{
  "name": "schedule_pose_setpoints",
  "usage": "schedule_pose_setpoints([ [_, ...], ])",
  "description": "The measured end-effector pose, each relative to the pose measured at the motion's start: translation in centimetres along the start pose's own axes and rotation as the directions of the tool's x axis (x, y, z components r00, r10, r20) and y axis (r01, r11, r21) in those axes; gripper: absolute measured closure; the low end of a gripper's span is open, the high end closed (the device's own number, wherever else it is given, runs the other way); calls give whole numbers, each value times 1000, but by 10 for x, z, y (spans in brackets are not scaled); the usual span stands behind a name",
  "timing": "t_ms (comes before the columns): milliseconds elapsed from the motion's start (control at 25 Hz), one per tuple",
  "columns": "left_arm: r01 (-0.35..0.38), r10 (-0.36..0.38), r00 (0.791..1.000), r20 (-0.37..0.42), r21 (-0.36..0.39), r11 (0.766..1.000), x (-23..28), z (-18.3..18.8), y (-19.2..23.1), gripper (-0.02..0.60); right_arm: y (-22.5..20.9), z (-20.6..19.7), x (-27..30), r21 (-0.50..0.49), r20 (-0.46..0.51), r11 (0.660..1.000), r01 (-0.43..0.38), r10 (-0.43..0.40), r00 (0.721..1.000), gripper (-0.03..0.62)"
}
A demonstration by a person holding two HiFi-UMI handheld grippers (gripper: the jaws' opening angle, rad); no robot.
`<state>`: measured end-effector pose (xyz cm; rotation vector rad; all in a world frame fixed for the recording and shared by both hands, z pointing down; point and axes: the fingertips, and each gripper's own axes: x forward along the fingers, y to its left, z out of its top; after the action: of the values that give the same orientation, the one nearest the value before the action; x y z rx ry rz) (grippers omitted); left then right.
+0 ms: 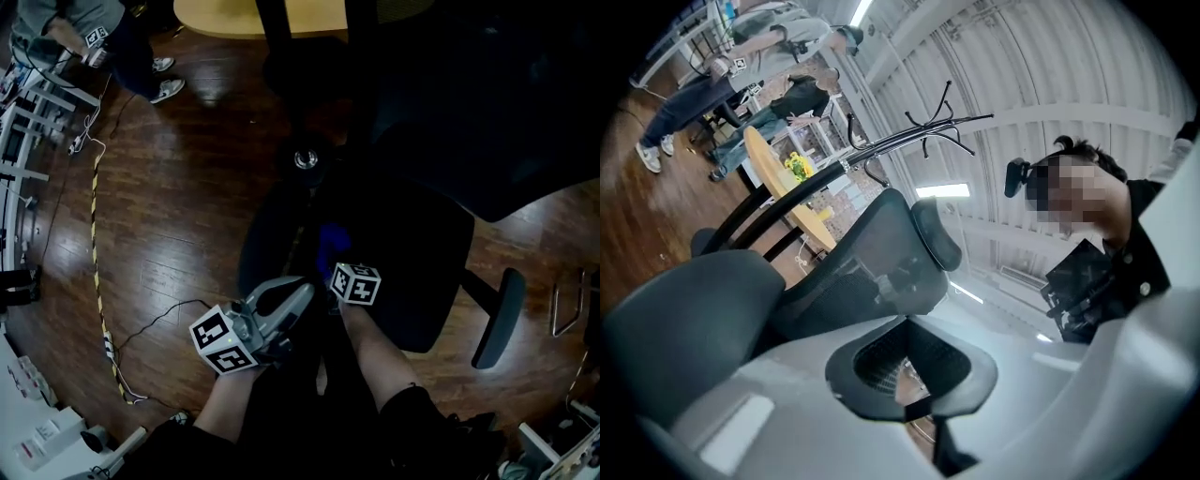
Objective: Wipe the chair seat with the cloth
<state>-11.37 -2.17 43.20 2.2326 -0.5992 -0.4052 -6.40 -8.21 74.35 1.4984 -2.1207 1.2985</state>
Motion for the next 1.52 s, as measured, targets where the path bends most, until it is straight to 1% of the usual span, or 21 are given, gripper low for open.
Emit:
schedule_pose_setpoints([
  [120,50,-50,998,-34,11,999,4,0,-8,594,-48,-6,-35,39,18,994,107,-107,994,526],
  [240,85,-84,994,-71,3,996,17,-5,-13,594,-109,-9,-78,108,42,971,215,-220,974,526],
  [360,122,-122,989,-81,-9,992,36,-6,-23,594,-171,-3,-127,158,57,934,320,-332,942,526],
  [440,147,-147,984,-100,-9,989,48,-9,-30,594,-203,5,-163,190,78,906,379,-398,914,526],
  [560,180,-181,975,-130,-15,983,67,-15,-35,594,-245,3,-208,230,90,860,456,-485,870,526],
  [640,195,-197,970,-142,-23,980,76,-19,-36,594,-260,0,-227,219,89,843,491,-518,851,526],
  [880,213,-215,963,-162,-28,977,83,-26,-43,594,-265,3,-235,187,110,846,499,-523,845,526],
  [960,204,-205,967,-151,-23,979,79,-24,-42,594,-267,3,-237,187,110,850,493,-516,849,526],
  [1040,193,-193,972,-131,-16,981,72,-19,-40,594,-263,3,-237,204,113,858,471,-499,859,526],
  [1120,183,-182,977,-107,-6,983,62,-11,-37,594,-243,8,-228,185,141,882,433,-460,876,526],
  [1160,176,-175,980,-94,1,984,57,-5,-36,594,-226,10,-218,150,150,902,406,-426,892,526],
  [1200,166,-165,983,-79,8,986,51,1,-35,594,-205,12,-205,105,148,924,369,-381,913,526],
  [1280,138,-137,990,-43,22,990,40,12,-32,594,-153,13,-171,35,122,965,261,-263,957,526],
  [1360,106,-105,994,-6,31,994,27,24,-26,594,-97,10,-131,10,88,991,136,-137,987,526],
  [1440,77,-78,997,20,36,996,14,33,-18,594,-42,3,-94,3,50,1000,30,-30,998,526],
  [1520,51,-52,998,37,36,998,1,39,-11,594,7,-7,-64,6,11,999,-51,51,999,526],
])
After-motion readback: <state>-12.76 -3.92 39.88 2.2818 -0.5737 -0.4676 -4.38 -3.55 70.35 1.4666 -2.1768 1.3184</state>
